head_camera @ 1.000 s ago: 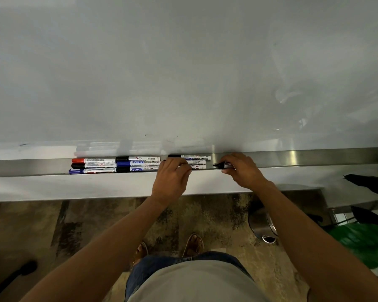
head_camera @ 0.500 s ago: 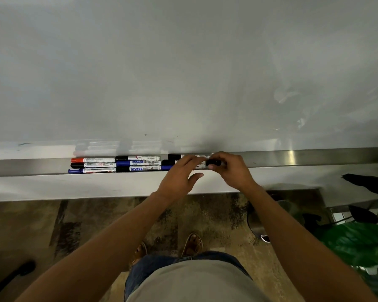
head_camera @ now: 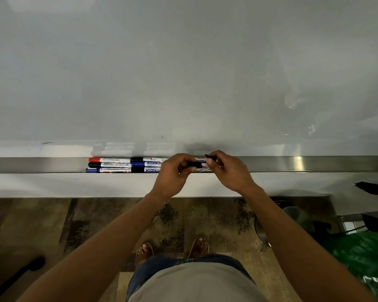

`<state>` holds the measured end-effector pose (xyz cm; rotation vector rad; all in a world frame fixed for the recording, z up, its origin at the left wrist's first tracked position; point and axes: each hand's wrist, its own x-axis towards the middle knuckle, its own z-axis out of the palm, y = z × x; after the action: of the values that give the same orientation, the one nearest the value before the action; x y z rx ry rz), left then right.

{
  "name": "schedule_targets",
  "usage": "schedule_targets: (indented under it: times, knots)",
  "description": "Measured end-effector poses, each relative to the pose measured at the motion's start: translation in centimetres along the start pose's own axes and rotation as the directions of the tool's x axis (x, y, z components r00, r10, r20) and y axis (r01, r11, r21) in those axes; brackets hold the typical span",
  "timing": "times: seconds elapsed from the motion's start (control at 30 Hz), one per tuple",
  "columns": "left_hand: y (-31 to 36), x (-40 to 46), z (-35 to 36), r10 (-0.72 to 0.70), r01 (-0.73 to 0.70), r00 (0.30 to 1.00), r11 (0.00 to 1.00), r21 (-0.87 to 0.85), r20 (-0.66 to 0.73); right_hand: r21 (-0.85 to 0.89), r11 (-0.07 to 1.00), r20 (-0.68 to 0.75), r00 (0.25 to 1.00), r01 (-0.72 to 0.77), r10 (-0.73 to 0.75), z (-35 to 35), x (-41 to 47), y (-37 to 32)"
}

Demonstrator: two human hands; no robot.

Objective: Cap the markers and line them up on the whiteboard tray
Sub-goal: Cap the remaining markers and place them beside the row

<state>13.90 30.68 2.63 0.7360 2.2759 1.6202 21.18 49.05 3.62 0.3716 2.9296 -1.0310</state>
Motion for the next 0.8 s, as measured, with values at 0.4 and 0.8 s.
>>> schedule_targets:
  times: [0.4,0.8]
  knots:
    - [0.0,0.2,-1.5,-0.151,0.157,0.988,0.965,-0.210,0.044,-0.291,0.942,-0.039,0.982,0.165,-0.184,0.6,0.2,-1.2]
    - [0.6,0.3,-0.5,-0.076,0.088,0.995,0.980,-0.180,0.068,-0.257,0.966,0.026,1.000,0.006,0.001,0.8,0.7,-3.2]
